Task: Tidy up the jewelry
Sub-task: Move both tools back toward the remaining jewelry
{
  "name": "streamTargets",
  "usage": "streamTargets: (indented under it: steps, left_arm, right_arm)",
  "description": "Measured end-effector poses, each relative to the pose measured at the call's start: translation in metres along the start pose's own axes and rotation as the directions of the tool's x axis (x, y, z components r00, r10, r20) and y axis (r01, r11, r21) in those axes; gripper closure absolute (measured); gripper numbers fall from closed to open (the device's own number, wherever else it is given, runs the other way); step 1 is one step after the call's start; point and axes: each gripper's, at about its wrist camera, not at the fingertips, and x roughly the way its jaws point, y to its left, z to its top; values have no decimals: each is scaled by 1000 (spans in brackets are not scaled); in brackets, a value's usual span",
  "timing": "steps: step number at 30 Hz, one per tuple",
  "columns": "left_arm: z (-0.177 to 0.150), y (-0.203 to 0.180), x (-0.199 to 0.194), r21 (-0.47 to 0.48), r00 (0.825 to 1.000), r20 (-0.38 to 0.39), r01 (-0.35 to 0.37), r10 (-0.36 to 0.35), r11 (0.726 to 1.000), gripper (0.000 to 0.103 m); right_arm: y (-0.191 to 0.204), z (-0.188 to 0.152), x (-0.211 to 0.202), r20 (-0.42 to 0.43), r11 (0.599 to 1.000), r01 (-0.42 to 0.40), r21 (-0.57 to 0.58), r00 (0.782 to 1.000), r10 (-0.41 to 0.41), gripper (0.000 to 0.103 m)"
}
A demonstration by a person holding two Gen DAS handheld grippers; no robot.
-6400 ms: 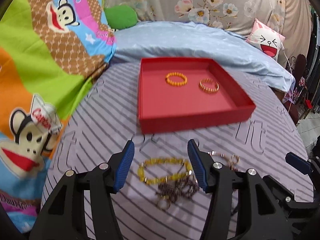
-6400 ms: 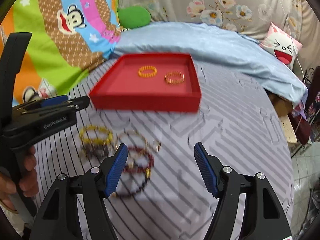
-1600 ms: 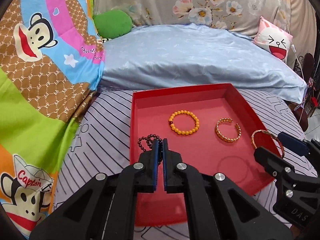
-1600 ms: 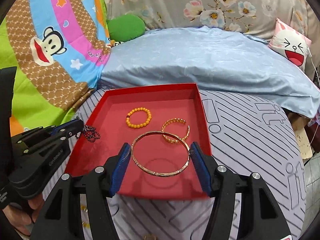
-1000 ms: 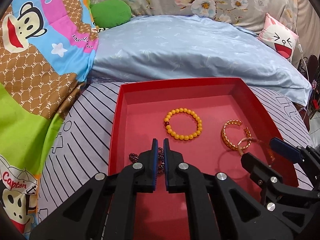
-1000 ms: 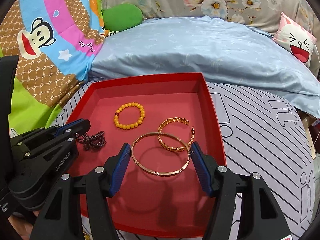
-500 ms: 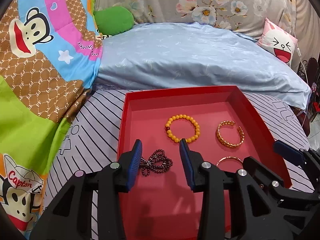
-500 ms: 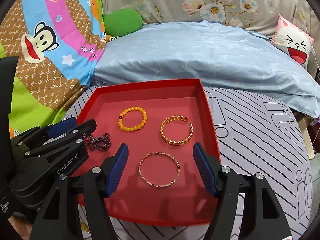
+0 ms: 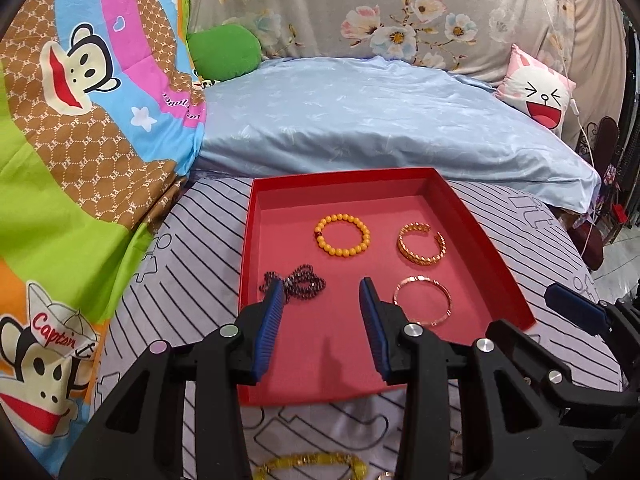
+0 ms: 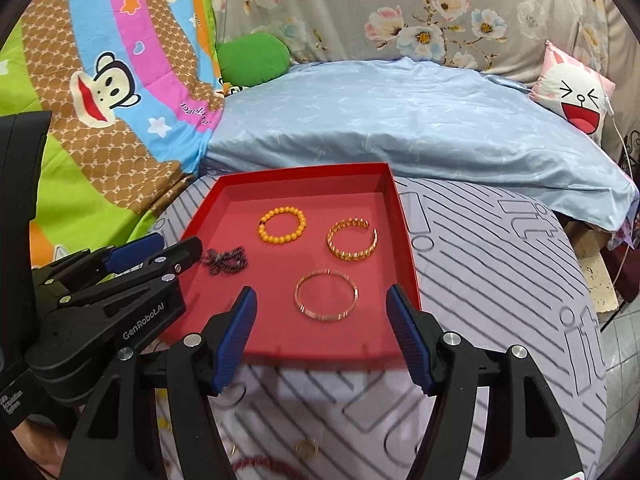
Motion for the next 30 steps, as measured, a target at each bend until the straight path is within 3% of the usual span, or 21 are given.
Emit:
streamTargets:
  steps: [12, 30]
  left_arm:
    - [-40, -3, -47, 2, 1000, 3, 21, -21, 1000, 64]
    - [-101, -4, -74, -12, 999, -47, 27, -28, 1000, 64]
  right_arm:
    - [6, -47, -45, -10, 1000, -14, 17, 1000, 15, 38]
    - [16, -106, -71, -56, 999, -19, 28, 998, 20, 38]
